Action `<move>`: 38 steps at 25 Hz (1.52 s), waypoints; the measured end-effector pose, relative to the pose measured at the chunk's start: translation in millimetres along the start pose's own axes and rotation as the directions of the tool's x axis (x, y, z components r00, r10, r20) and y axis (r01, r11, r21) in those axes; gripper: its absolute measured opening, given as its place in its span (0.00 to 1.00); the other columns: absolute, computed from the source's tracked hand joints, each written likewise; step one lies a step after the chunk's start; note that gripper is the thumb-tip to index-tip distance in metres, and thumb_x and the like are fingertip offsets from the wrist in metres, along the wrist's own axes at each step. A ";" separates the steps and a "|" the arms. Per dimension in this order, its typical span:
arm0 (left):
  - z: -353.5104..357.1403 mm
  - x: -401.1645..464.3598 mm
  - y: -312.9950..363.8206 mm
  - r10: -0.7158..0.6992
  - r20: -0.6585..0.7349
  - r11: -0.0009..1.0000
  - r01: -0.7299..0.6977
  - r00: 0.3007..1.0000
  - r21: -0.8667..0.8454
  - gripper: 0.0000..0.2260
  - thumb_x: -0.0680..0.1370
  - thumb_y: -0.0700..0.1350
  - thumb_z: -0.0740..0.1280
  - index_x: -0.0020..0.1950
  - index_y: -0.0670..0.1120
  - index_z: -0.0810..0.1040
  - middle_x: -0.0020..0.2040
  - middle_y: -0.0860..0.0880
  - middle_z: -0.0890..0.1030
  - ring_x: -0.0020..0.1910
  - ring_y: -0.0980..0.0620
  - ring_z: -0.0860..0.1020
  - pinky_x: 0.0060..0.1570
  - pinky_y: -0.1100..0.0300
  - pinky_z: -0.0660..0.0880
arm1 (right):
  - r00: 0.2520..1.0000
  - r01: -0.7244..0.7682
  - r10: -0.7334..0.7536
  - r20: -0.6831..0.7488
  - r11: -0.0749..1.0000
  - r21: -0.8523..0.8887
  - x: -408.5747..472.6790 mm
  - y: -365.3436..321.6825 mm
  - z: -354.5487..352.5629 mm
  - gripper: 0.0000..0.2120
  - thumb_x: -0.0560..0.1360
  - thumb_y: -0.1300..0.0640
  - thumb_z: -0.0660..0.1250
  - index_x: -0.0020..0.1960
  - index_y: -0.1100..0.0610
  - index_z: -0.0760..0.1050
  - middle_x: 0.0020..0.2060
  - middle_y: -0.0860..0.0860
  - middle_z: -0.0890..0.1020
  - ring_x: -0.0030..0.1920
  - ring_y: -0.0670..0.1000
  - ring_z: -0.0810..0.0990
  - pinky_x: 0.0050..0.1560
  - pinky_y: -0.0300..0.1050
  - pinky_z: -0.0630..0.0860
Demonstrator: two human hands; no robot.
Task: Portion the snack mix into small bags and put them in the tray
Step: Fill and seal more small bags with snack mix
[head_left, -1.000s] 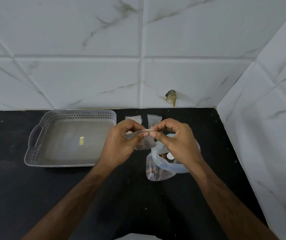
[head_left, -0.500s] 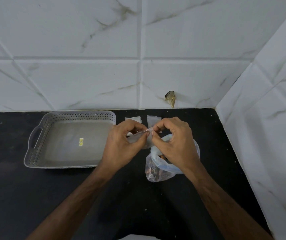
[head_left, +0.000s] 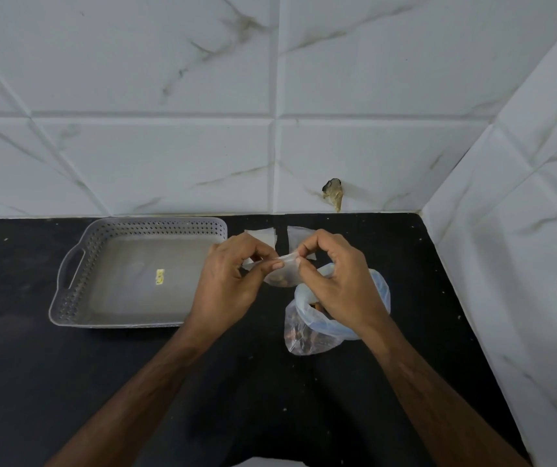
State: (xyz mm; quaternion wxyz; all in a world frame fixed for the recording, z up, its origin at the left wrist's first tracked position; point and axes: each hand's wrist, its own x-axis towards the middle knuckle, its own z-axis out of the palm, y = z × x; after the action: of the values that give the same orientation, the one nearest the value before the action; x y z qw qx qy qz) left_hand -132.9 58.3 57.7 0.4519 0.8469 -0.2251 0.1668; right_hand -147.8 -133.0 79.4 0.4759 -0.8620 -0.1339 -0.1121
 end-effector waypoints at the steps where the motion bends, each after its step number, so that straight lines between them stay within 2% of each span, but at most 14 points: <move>1: 0.7 -0.1 1.3 -0.005 -0.008 1.000 0.005 1.000 -0.024 0.04 0.76 0.44 0.74 0.46 0.44 0.83 0.43 0.54 0.81 0.41 0.56 0.78 0.41 0.52 0.77 | 1.000 0.016 -0.016 0.009 1.000 0.005 0.6 -0.2 0.6 0.09 0.73 0.50 0.66 0.46 0.55 0.79 0.41 0.43 0.79 0.47 0.43 0.77 0.49 0.27 0.70; 4: 0.3 0.7 3.7 -0.016 -0.026 0.999 0.015 1.000 -0.050 0.03 0.75 0.40 0.76 0.48 0.44 0.84 0.43 0.52 0.81 0.41 0.54 0.78 0.40 0.56 0.77 | 0.998 0.054 -0.054 -0.018 0.998 -0.027 2.2 0.5 -2.8 0.04 0.73 0.55 0.70 0.45 0.56 0.80 0.40 0.44 0.81 0.46 0.44 0.77 0.47 0.29 0.71; 7: -2.5 -0.9 1.9 -0.018 -0.003 0.998 0.017 1.000 -0.062 0.07 0.75 0.46 0.74 0.48 0.43 0.84 0.44 0.52 0.82 0.42 0.56 0.79 0.41 0.59 0.77 | 0.999 -0.019 0.018 -0.045 1.000 -0.019 1.3 2.3 -7.7 0.04 0.73 0.61 0.73 0.43 0.55 0.79 0.40 0.40 0.80 0.46 0.46 0.78 0.45 0.31 0.72; 9: -1.0 -1.1 1.6 -0.093 -0.013 0.990 0.091 0.996 -0.107 0.08 0.74 0.48 0.74 0.46 0.44 0.84 0.43 0.52 0.82 0.42 0.53 0.79 0.42 0.57 0.77 | 0.997 -0.067 0.068 -0.048 0.998 0.011 1.1 4.5 -8.4 0.04 0.73 0.61 0.74 0.43 0.55 0.80 0.39 0.40 0.80 0.46 0.46 0.78 0.46 0.31 0.73; 13: 2.1 2.8 1.9 -0.210 -0.046 0.962 0.198 0.977 -0.185 0.04 0.73 0.41 0.77 0.41 0.47 0.83 0.39 0.52 0.81 0.40 0.50 0.78 0.42 0.52 0.75 | 0.993 -0.118 0.118 0.007 0.988 0.095 1.5 5.6 -8.8 0.03 0.75 0.56 0.73 0.47 0.50 0.81 0.44 0.40 0.82 0.52 0.46 0.79 0.52 0.35 0.75; 17: 2.7 7.2 7.0 -0.148 -0.011 0.971 0.143 0.989 -0.190 0.06 0.74 0.39 0.77 0.43 0.49 0.83 0.40 0.52 0.80 0.39 0.50 0.77 0.39 0.52 0.75 | 0.999 -0.030 0.029 0.016 0.997 0.077 2.0 3.8 -6.0 0.03 0.74 0.56 0.74 0.46 0.53 0.82 0.42 0.41 0.81 0.49 0.47 0.79 0.49 0.36 0.75; 19: 4.6 6.9 8.6 -0.121 0.020 0.972 0.123 0.992 -0.200 0.02 0.75 0.42 0.76 0.45 0.47 0.84 0.41 0.53 0.80 0.41 0.50 0.78 0.40 0.55 0.76 | 1.000 -0.026 0.026 -0.007 0.997 0.074 3.2 5.1 -5.1 0.02 0.74 0.58 0.74 0.45 0.54 0.81 0.41 0.43 0.81 0.47 0.48 0.79 0.47 0.40 0.76; 21: 6.2 4.4 7.9 -0.130 0.030 0.965 0.134 0.991 -0.225 0.04 0.75 0.45 0.75 0.47 0.45 0.84 0.43 0.52 0.81 0.43 0.50 0.79 0.43 0.60 0.76 | 0.998 -0.061 0.063 -0.022 0.993 0.100 3.8 6.8 -5.3 0.03 0.73 0.59 0.74 0.44 0.54 0.81 0.40 0.43 0.81 0.46 0.48 0.79 0.45 0.41 0.76; 24: 9.1 0.8 3.9 -0.270 0.032 0.873 0.259 0.962 -0.412 0.07 0.74 0.47 0.76 0.46 0.45 0.83 0.42 0.48 0.83 0.43 0.50 0.81 0.43 0.60 0.77 | 0.992 -0.121 0.124 -0.009 0.978 0.170 4.7 8.9 -8.5 0.02 0.73 0.57 0.75 0.43 0.51 0.82 0.40 0.43 0.82 0.48 0.49 0.80 0.48 0.46 0.78; 27: 10.0 -0.2 0.1 -0.299 0.039 0.772 0.265 0.954 -0.578 0.05 0.73 0.45 0.76 0.43 0.46 0.82 0.40 0.47 0.83 0.41 0.50 0.81 0.42 0.60 0.77 | 0.987 -0.157 0.149 0.055 0.964 0.214 4.6 9.2 -10.5 0.03 0.73 0.56 0.76 0.43 0.50 0.84 0.38 0.43 0.84 0.46 0.49 0.82 0.51 0.49 0.79; 29: 8.1 -0.5 0.6 -0.283 0.062 0.766 0.264 0.957 -0.587 0.05 0.74 0.45 0.75 0.43 0.45 0.81 0.40 0.45 0.83 0.40 0.50 0.81 0.42 0.60 0.78 | 0.988 -0.148 0.135 0.075 0.963 0.225 5.3 8.5 -10.3 0.03 0.73 0.57 0.76 0.45 0.50 0.85 0.40 0.42 0.84 0.47 0.49 0.83 0.52 0.47 0.79; 31: 7.0 -0.1 2.9 -0.273 0.083 0.804 0.275 0.958 -0.527 0.04 0.76 0.45 0.75 0.45 0.47 0.82 0.41 0.48 0.84 0.41 0.52 0.81 0.43 0.61 0.77 | 0.993 -0.107 0.095 0.068 0.972 0.207 4.6 7.1 -8.4 0.04 0.73 0.56 0.76 0.47 0.51 0.85 0.41 0.42 0.85 0.48 0.49 0.83 0.50 0.44 0.79; 35: 6.1 1.4 8.0 -0.242 0.062 0.862 0.244 0.968 -0.444 0.02 0.75 0.45 0.72 0.46 0.49 0.83 0.42 0.53 0.85 0.43 0.55 0.82 0.46 0.65 0.76 | 0.998 -0.063 0.063 0.007 0.987 0.146 2.6 7.0 -3.3 0.02 0.72 0.56 0.76 0.44 0.53 0.85 0.38 0.42 0.84 0.46 0.46 0.81 0.47 0.32 0.72; 38: 5.9 1.4 8.3 -0.268 0.041 0.864 0.259 0.962 -0.432 0.01 0.73 0.45 0.74 0.43 0.49 0.83 0.40 0.55 0.86 0.42 0.56 0.83 0.47 0.65 0.77 | 0.997 -0.080 0.080 0.003 0.992 0.097 1.7 5.6 -1.7 0.02 0.72 0.55 0.77 0.42 0.53 0.85 0.37 0.42 0.83 0.45 0.44 0.80 0.46 0.29 0.72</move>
State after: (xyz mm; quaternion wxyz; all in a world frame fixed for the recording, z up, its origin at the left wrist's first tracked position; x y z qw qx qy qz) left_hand -135.8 48.9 60.9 0.6495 0.7462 -0.1341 0.0577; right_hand -144.5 -137.2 76.4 0.5215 -0.8424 -0.1044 -0.0867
